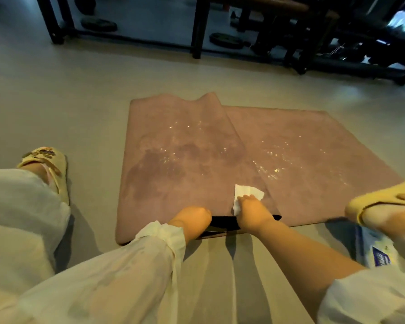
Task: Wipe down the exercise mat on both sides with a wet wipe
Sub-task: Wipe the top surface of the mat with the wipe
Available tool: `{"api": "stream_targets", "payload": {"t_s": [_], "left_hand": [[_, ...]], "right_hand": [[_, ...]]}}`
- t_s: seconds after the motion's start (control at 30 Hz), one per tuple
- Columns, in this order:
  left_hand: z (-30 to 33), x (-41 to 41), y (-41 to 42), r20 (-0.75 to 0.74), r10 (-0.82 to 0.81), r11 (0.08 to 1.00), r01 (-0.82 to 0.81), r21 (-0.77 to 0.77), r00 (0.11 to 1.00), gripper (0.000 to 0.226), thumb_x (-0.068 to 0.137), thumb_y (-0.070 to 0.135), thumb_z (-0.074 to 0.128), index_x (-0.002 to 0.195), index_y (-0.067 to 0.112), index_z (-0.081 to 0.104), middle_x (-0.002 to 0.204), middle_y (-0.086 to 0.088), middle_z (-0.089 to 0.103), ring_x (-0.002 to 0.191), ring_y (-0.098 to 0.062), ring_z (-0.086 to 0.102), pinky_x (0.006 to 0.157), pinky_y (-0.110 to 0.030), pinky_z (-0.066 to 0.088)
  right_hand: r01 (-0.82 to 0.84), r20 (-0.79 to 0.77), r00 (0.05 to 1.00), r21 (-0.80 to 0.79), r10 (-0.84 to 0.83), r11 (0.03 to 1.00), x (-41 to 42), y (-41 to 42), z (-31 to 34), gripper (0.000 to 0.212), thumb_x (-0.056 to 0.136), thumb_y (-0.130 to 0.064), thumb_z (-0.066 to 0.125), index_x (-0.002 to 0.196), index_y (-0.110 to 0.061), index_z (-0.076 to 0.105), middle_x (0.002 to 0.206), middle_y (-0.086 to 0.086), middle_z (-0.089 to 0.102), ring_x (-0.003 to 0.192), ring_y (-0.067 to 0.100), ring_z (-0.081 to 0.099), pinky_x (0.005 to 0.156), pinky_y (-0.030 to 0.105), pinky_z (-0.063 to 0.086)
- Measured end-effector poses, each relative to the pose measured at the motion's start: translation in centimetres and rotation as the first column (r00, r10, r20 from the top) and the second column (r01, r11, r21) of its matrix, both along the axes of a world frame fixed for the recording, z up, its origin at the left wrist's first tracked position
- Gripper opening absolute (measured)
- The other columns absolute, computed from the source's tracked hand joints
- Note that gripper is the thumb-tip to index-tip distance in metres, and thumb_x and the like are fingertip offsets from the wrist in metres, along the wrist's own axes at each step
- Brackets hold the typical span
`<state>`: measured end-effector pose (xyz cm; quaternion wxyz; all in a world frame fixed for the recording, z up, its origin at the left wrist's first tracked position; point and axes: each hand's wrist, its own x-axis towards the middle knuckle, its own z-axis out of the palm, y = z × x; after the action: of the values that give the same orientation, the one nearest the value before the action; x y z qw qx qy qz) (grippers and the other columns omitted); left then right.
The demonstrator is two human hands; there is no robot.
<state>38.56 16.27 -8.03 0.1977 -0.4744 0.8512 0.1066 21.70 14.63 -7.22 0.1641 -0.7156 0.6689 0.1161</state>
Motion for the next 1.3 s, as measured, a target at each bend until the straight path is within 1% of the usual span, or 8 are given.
{"api": "stream_targets", "payload": {"t_s": [0.2,0.3,0.37,0.47,0.73,0.97,1.17,1.3], "left_hand": [[-2.3,0.0,0.1,-0.021,-0.066,0.997,0.065,-0.029,0.998,0.028,0.094,0.002,0.042,0.120,0.001,0.049,0.124,-0.019,0.054,0.110,-0.035,0.052,0.088,-0.042,0.044],[-4.9,0.5,0.4,0.019,-0.092,0.994,0.093,-0.063,0.996,0.054,0.096,0.023,0.040,0.145,0.007,0.023,0.154,-0.017,0.017,0.140,-0.039,0.014,0.111,-0.054,0.017],[-5.9,1.1,0.6,0.026,-0.087,0.993,0.089,-0.084,0.996,0.067,0.096,0.038,0.037,0.150,0.014,0.004,0.157,-0.014,-0.006,0.142,-0.041,-0.008,0.110,-0.063,0.000],[-7.1,1.7,0.8,0.025,-0.080,0.990,0.082,-0.116,0.997,0.065,0.100,0.033,0.031,0.149,0.016,-0.008,0.155,-0.018,-0.015,0.139,-0.045,-0.015,0.109,-0.063,-0.002],[-6.1,-0.3,1.9,0.113,0.029,0.994,-0.017,-0.104,0.993,0.079,0.096,0.022,0.041,0.146,0.011,-0.019,0.152,-0.026,-0.018,0.137,-0.052,-0.012,0.109,-0.063,0.007],[-3.9,-0.1,0.4,0.144,0.018,0.999,-0.025,0.045,0.989,0.066,0.097,0.006,0.039,0.148,0.002,-0.002,0.154,-0.025,0.006,0.139,-0.048,0.012,0.108,-0.055,0.025],[-1.9,-1.6,0.9,0.088,0.036,0.995,-0.044,0.085,0.995,0.046,0.093,0.002,0.045,0.137,-0.003,0.032,0.135,-0.021,0.038,0.123,-0.040,0.036,0.099,-0.049,0.036],[-2.2,-2.1,1.7,0.067,0.029,0.996,-0.035,0.085,0.997,0.046,0.095,0.001,0.040,0.139,-0.003,0.029,0.137,-0.023,0.035,0.125,-0.042,0.033,0.099,-0.049,0.033]], "right_hand": [[-0.073,-0.180,0.980,0.070,0.084,0.995,-0.9,-0.9,-1.4,0.074,0.092,-0.024,0.048,0.148,-0.003,0.005,0.154,0.022,0.002,0.142,0.040,-0.007,0.115,0.041,0.014],[-0.140,-0.404,0.899,0.104,0.171,0.985,-1.9,-1.6,-2.7,0.088,0.090,-0.032,0.051,0.148,-0.002,-0.007,0.152,0.029,-0.006,0.140,0.046,-0.012,0.116,0.046,0.006],[-0.143,-0.474,0.864,0.093,0.170,0.985,-2.8,-2.0,-3.2,0.092,0.089,-0.034,0.053,0.147,-0.003,-0.012,0.152,0.031,-0.011,0.139,0.048,-0.012,0.116,0.046,0.006],[-0.156,-0.506,0.849,0.033,0.151,0.987,-3.8,-2.8,-3.9,0.078,0.095,-0.022,0.043,0.147,-0.003,-0.013,0.152,0.030,-0.008,0.141,0.047,-0.006,0.116,0.044,0.010],[-0.137,-0.437,0.888,0.041,0.141,0.990,-4.3,-2.5,-4.0,0.064,0.096,-0.003,0.036,0.148,-0.002,-0.001,0.153,0.027,0.010,0.141,0.041,0.012,0.103,0.039,0.038],[-0.066,-0.397,0.913,0.093,0.098,0.993,-4.2,-0.5,-3.8,0.054,0.095,-0.001,0.037,0.145,0.000,0.016,0.137,0.019,0.035,0.129,0.034,0.034,0.095,0.041,0.044],[0.119,-0.368,0.928,0.442,0.059,0.889,-3.5,-1.6,-2.0,0.046,0.098,-0.031,0.045,0.135,-0.004,0.042,0.134,0.013,0.046,0.123,0.030,0.045,0.102,0.035,0.035],[0.006,-0.373,0.894,0.563,0.248,0.826,-4.1,-3.5,1.1,0.049,0.074,-0.042,0.077,0.108,-0.010,0.061,0.102,0.005,0.059,0.094,0.024,0.057,0.078,0.030,0.047]]}}
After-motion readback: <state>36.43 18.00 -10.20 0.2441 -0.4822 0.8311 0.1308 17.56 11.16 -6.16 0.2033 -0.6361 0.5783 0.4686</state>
